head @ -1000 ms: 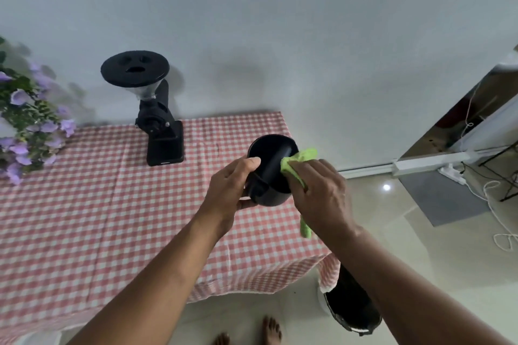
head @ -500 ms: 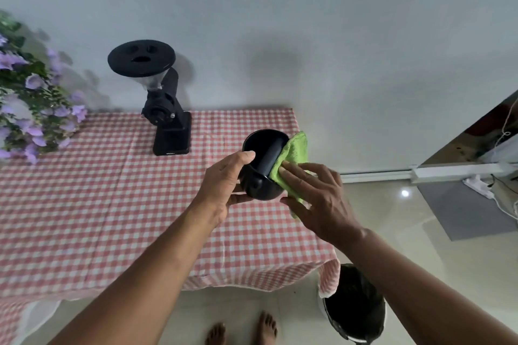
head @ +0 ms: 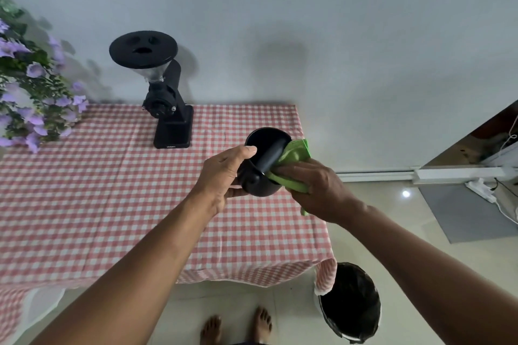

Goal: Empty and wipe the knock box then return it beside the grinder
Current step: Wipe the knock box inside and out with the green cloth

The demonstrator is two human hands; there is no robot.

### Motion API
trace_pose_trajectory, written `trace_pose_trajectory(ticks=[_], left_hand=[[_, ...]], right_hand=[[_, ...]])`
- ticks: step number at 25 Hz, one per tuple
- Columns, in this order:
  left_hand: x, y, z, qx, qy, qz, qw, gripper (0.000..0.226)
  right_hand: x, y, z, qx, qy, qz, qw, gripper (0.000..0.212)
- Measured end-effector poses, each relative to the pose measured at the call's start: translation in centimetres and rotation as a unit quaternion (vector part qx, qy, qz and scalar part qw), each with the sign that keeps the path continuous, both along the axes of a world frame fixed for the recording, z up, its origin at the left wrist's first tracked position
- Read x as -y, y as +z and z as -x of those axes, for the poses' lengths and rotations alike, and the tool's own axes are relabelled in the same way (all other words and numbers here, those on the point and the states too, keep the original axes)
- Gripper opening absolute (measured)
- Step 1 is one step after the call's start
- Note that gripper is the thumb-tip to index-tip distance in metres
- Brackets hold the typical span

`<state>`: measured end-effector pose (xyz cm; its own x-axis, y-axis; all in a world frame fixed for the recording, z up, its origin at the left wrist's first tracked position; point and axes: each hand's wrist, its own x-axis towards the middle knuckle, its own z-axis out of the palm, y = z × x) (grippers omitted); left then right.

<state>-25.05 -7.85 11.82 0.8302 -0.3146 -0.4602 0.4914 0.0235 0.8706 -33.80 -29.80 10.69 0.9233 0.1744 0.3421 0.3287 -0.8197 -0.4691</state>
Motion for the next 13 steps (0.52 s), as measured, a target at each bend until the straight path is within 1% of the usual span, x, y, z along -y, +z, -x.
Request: trace_pose_trajectory(ticks=[2,3,4,6,8,10,13], left_hand=[[0.1,-0.1,0.0,-0.009,0.011,-0.002,1.000,0.041],[0.0,-0.2,0.0,-0.009,0.012,-0.003,1.000,0.041],[-0.1,-0.3,-0.1,-0.007,0.007,-0.006,1.000,0.040],[-0.4,-0.5,-0.2,-0.007,0.000,-0.012,1.000,0.039],[-0.3,-0.3,-0.3,-0.010,0.007,-0.014,1.000,0.042],[-0.3,-0.1,-0.4,-0.008,0.014,-0.014,1.000,0.043],[-0.5,0.0,-0.2,0.006,0.000,-0.011,1.000,0.042]], right_hand=[[-1.6,0.2,0.8,-0.070,-0.022,-0.106,0.992,0.039],[-2.0,0.2,1.0,-0.110,-0.028,-0.147,0.983,0.038],[-1.8,0.2,1.1,-0.141,-0.033,-0.168,0.975,0.038],[-1.1,0.5,0.7,-0.175,-0.038,-0.178,0.968,0.038],[-1.5,0.8,0.6,-0.167,-0.034,-0.190,0.967,0.036],[-2.5,1.0,1.0,-0.142,-0.019,-0.181,0.973,0.036],[-1.0,1.2,0.5,-0.104,-0.013,-0.072,0.992,0.037]])
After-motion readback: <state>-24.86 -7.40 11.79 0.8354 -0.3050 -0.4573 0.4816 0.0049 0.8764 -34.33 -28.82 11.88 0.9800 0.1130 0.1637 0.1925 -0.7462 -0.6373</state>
